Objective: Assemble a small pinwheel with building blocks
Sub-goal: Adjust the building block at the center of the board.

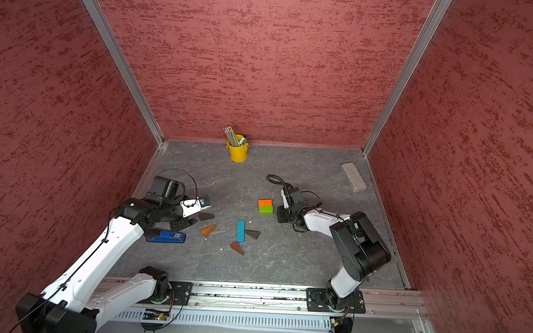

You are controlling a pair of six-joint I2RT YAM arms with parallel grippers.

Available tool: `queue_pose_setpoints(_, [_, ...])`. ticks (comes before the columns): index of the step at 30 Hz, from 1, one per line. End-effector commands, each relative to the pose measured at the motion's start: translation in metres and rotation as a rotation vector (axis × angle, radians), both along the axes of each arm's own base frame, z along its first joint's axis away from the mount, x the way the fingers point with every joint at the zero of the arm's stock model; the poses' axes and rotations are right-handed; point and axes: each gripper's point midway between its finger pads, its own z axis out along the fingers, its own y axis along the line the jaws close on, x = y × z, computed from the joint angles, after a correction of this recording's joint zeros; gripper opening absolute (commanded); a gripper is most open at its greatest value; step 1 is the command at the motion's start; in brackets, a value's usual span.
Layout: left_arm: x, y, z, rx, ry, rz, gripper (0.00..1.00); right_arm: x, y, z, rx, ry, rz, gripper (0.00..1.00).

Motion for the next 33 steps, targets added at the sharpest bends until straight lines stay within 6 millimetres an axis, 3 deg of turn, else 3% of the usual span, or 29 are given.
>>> queue_pose_setpoints(1, [-0.004, 0.0, -0.005, -0.004, 0.014, 0.002, 0.63, 0.01, 0.008, 0.009, 0.04, -0.02, -0.003, 0.34])
queue_pose_setpoints(33, [-0.01, 0.003, -0.014, 0.011, 0.061, 0.009, 0.64, 0.011, 0.027, 0.011, 0.086, -0.018, 0.053, 0.35])
